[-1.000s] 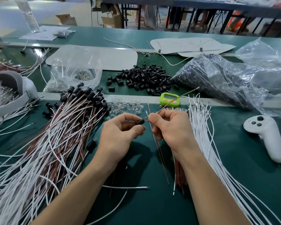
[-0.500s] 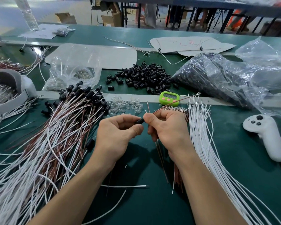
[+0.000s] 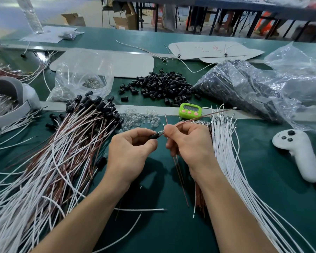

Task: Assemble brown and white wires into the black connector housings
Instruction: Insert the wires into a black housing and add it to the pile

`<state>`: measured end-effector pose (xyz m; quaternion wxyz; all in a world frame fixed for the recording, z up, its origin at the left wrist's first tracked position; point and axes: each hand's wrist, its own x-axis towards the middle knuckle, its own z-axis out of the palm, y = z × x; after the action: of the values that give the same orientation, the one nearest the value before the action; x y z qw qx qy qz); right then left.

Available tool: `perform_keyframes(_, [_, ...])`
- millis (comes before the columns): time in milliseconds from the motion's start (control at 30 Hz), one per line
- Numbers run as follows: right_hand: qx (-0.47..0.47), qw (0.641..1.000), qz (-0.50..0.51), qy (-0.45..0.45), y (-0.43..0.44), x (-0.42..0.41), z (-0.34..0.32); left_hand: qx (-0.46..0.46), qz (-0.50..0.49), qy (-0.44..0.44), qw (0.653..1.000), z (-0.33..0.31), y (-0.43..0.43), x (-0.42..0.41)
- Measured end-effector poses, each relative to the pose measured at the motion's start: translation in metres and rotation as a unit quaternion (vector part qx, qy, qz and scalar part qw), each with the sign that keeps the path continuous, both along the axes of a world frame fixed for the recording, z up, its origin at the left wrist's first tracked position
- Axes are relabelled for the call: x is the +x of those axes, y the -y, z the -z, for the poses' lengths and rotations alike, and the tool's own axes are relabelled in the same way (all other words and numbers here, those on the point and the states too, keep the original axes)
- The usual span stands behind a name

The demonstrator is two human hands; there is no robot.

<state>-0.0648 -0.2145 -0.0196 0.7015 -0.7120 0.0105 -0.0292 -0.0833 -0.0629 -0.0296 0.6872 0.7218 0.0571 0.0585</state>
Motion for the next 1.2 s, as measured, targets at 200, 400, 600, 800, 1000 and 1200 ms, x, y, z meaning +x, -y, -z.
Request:
perform_keyframes(200, [0.040, 0.999, -0.032, 0.012, 0.001, 0.001, 0.000, -0.012, 0.002, -0.015, 1.000, -0.003, 0.000, 0.001])
perform_keyframes(400, [-0.084, 0.995, -0.045, 0.007, -0.002, -0.001, 0.005, -0.071, -0.025, -0.045, 0.996, -0.003, 0.001, 0.002])
perform_keyframes(600, [-0.258, 0.964, -0.044, 0.056, -0.022, -0.012, 0.013, -0.273, 0.014, -0.094, 0.957, -0.009, 0.003, 0.001])
perform_keyframes(800, [-0.255, 0.962, -0.027, 0.096, -0.029, -0.016, 0.009, -0.294, 0.032, -0.112, 0.949, -0.008, 0.000, 0.004])
perform_keyframes(1000, [-0.284, 0.954, 0.003, 0.098, -0.023, -0.015, 0.006, -0.323, 0.021, -0.101, 0.941, -0.008, -0.005, 0.011])
perform_keyframes(1200, [-0.250, 0.962, -0.003, 0.108, -0.028, -0.016, 0.007, -0.352, 0.046, -0.115, 0.928, -0.005, -0.009, 0.010])
